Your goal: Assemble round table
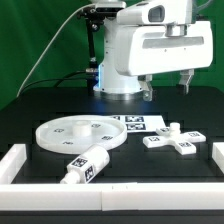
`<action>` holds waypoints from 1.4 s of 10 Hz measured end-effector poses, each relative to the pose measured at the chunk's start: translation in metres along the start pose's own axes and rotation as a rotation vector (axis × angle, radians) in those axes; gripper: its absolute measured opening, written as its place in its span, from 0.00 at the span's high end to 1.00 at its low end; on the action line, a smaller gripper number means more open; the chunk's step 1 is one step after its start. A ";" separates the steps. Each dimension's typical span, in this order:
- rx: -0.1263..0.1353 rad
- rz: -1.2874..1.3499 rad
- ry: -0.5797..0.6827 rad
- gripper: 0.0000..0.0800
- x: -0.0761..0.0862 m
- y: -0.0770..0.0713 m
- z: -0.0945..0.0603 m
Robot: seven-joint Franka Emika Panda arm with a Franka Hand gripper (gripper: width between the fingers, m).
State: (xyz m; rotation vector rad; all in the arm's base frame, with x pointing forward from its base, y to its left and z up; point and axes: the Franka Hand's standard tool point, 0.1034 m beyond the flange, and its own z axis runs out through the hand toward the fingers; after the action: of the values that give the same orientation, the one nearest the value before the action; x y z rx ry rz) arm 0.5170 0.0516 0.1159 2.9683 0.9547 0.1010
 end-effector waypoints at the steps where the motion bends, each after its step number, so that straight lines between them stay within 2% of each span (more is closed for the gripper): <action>1: 0.000 0.000 0.000 0.19 0.000 0.000 0.000; 2: -0.002 0.020 0.007 0.19 -0.001 -0.002 0.002; 4: 0.004 0.083 0.039 0.19 -0.019 -0.021 0.021; 6: -0.019 0.084 0.115 0.19 -0.022 -0.029 0.039; 10: -0.011 0.096 0.104 0.19 -0.024 -0.033 0.043; 11: 0.005 0.122 0.086 0.19 -0.033 -0.049 0.052; 12: 0.008 0.115 0.088 0.19 -0.037 -0.058 0.058; 14: 0.013 0.112 0.094 0.19 -0.043 -0.066 0.074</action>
Offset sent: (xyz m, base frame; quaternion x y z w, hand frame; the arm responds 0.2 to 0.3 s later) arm -0.0454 0.0093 -0.0319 0.0404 0.0466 0.1350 0.9889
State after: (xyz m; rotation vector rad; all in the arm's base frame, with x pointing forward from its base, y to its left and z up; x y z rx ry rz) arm 0.4485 0.0798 0.0367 3.0530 0.7996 0.2393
